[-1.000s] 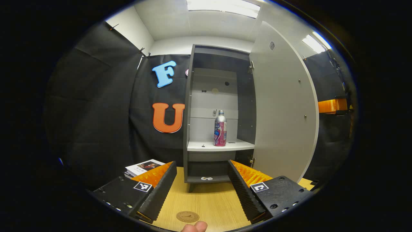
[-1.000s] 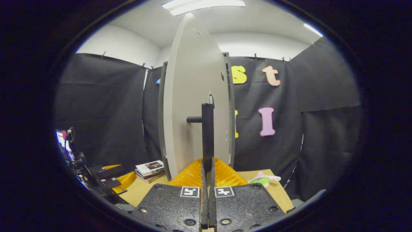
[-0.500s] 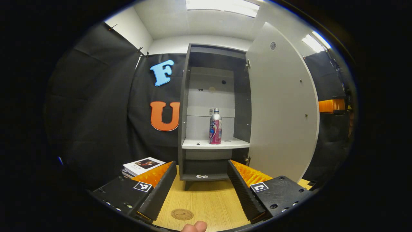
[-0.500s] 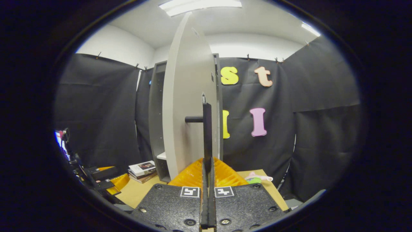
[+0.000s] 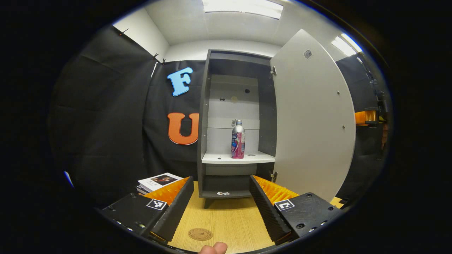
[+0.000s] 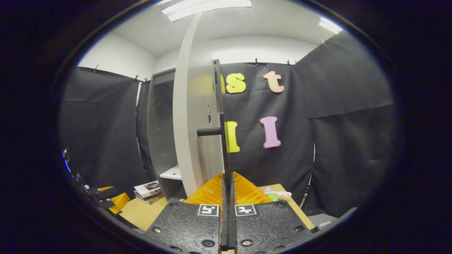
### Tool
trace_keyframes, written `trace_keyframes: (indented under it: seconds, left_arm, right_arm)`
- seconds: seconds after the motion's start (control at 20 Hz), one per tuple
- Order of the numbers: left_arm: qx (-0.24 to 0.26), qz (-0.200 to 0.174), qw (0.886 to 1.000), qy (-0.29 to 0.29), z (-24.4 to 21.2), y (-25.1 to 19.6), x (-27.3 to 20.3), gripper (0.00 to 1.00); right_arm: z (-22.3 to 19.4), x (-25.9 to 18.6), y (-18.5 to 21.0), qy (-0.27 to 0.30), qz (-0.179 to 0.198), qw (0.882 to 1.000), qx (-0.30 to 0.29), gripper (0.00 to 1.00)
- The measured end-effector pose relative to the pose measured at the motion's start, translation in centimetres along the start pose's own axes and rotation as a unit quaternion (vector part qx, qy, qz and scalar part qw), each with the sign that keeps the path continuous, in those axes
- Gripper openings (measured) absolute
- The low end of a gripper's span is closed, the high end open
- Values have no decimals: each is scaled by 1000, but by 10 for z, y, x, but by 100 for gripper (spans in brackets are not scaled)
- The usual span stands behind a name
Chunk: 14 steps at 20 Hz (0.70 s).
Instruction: Open the cabinet door with the right hand, grasp the bottle in the cabinet with the left hand and place it on the coaster, then close the cabinet door with the right hand.
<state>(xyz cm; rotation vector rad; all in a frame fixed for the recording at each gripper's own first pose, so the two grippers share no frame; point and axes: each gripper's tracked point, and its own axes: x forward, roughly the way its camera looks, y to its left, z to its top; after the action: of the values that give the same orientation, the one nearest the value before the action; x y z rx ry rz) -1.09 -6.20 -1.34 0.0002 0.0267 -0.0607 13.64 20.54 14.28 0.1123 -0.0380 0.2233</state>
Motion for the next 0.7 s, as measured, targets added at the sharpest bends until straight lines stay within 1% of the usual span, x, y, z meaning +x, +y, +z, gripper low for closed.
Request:
trace_keyframes:
  seconds: [0.05, 0.15, 0.3, 0.4, 0.5, 0.55, 0.6, 0.65, 0.7]
  left_arm:
    - [0, 1, 1000, 1, 0, 0, 0, 95]
    - [1, 4, 1000, 2, 0, -1, -1, 95]
    - [3, 8, 1000, 4, -2, 0, -2, 95]
    - [3, 8, 1000, 5, -3, 0, -2, 95]
    - [-1, 1, 1000, 5, -4, -5, -1, 95]
    - [-3, -4, 1000, 5, -4, -8, -1, 95]
    - [-5, -7, 1000, 6, -4, -10, -1, 95]
    - [-5, -8, 1000, 6, -3, -11, 0, 95]
    - [-4, -9, 1000, 4, -2, -13, 0, 95]
  right_arm:
    - [2, -3, 0, -6, 3, 1000, -3, 4]
    - [2, -9, -14, -11, -6, 1000, -26, 4]
    - [-1, -27, -14, -12, -3, 1000, -26, 4]
    - [-1, -38, -32, -19, -22, 999, -31, 4]
    - [-4, -45, -41, -19, -30, 999, -31, 4]
    - [-8, -43, -39, -13, -22, 999, -25, 10]
    - [-11, -45, -40, -12, -22, 999, -21, 21]
    - [-12, -43, -44, -13, -25, 999, -21, 36]
    - [-15, -42, -48, -13, -31, 999, -23, 41]
